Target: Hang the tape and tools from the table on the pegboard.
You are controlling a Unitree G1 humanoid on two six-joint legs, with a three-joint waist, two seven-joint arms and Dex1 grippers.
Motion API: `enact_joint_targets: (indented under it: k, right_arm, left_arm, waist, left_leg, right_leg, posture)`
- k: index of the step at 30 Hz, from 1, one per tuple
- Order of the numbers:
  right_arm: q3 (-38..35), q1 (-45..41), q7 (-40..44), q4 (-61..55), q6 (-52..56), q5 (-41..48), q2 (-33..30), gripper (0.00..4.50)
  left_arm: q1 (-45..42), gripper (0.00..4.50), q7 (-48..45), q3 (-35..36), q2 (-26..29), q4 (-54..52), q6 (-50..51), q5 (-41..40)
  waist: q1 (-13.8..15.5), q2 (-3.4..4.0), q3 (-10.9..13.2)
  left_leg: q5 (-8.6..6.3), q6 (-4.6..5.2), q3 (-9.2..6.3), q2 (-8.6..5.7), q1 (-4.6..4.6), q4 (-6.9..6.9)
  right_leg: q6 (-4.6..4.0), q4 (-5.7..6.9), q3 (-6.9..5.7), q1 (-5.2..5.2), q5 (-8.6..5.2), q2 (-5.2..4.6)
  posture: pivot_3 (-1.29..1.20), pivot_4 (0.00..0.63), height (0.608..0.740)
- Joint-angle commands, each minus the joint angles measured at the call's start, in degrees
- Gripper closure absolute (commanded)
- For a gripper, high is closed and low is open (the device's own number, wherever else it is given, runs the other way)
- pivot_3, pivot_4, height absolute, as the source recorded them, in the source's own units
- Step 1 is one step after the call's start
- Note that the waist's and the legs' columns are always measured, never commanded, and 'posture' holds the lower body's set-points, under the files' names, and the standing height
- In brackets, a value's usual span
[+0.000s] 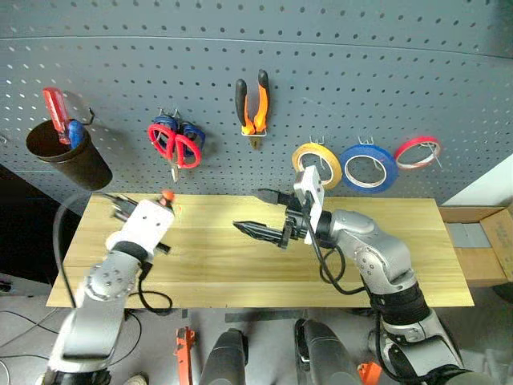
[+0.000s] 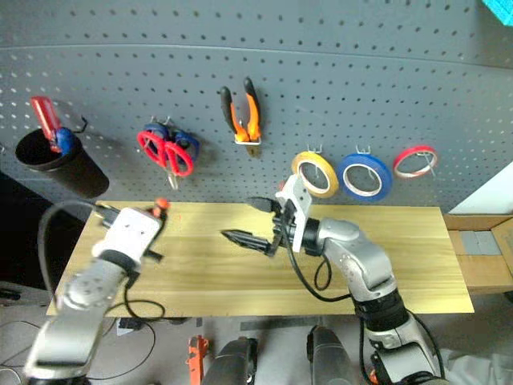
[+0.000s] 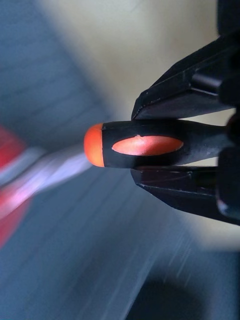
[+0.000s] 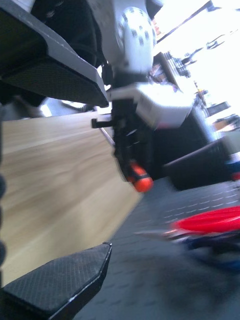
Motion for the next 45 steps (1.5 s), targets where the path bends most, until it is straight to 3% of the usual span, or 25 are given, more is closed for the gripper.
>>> enact_joint_targets:
  k: [1,6,9,14,19,25,37,45]
  right_arm:
    - [-1.25,-3.33,-2.27,-3.26,-1.23,2.21,2.94,0.0]
    - [-1.99,-7.26,-4.59,-0.73,-1.68,2.93,6.91,0.0]
    - [-2.43,-9.86,-5.25,2.07,-3.6,2.4,8.36,0.0]
    - [-1.89,-12.28,-5.93,5.51,-6.42,0.89,9.51,0.0]
    - [-1.6,-13.84,-7.14,7.75,-8.35,-1.0,10.49,0.0]
    - [-0.79,-13.33,-7.79,7.8,-9.15,-2.66,10.11,0.0]
    - [-0.21,-12.29,-7.44,8.04,-9.5,-2.85,9.71,0.0]
    - [-0.33,-12.52,-7.17,8.7,-9.91,-2.74,9.44,0.0]
  left_arm:
    - [-4.23,3.56,3.09,7.3,1.78,-4.11,-0.71,3.61]
    - [-16.68,3.56,5.61,9.09,3.95,5.24,-3.42,4.01]
    - [-29.04,3.56,7.23,8.21,4.14,17.27,-7.69,1.89]
    - [-43.33,3.56,9.07,8.19,0.36,34.45,-13.72,-3.54]
    - [-51.57,3.56,8.88,6.21,-1.19,45.42,-20.17,-5.38]
    - [-51.08,3.56,10.2,6.94,-2.86,49.26,-22.81,-7.33]
    - [-45.8,3.56,12.9,9.88,-2.53,41.83,-18.21,-8.92]
    - [-37.3,3.56,16.42,15.2,-3.89,32.07,-10.28,-10.57]
  waist:
    - [0.25,0.12,-1.04]
    - [1.19,0.1,-2.81]
    - [2.01,-0.1,-3.04]
    - [2.42,-0.24,-3.32]
    - [1.91,-0.34,-3.53]
    - [0.36,-0.34,-3.59]
    - [-0.29,-0.38,-3.73]
    - [-0.64,-0.38,-3.87]
  left_leg:
    - [0.0,0.0,0.02,-0.01,0.03,0.0]
    - [0.11,-0.08,0.01,-0.08,0.13,0.02]
    - [0.19,-0.09,0.02,-0.14,0.41,0.03]
    - [0.44,-0.34,-0.14,-0.14,0.46,0.08]
    - [0.47,-0.39,-0.12,-0.11,0.48,0.08]
    - [0.47,-0.4,-0.12,-0.1,0.48,0.08]
    - [0.54,-0.4,-0.24,-0.13,0.52,0.38]
    - [0.52,-0.39,-0.28,-0.09,0.54,0.72]
  right_leg:
    - [0.0,0.02,-0.07,0.01,0.0,0.02]
    - [-0.05,0.06,-0.22,0.11,0.17,0.2]
    - [-0.08,0.02,-0.45,0.49,0.22,0.37]
    - [-0.36,0.03,-1.07,0.66,0.44,0.43]
    - [-0.4,0.08,-1.1,0.63,0.47,0.5]
    - [-0.41,0.11,-1.08,0.58,0.47,0.45]
    - [-0.41,0.84,-1.05,0.45,0.47,0.31]
    - [-0.47,0.98,-1.03,0.45,0.51,0.31]
  posture:
    - [0.11,0.132,0.74]
    - [0.12,0.119,0.74]
    - [0.11,0.11,0.74]
    - [0.1,0.11,0.74]
    - [0.06,0.111,0.74]
    - [0.05,0.112,0.74]
    - [0.08,0.11,0.74]
    - [0.09,0.111,0.74]
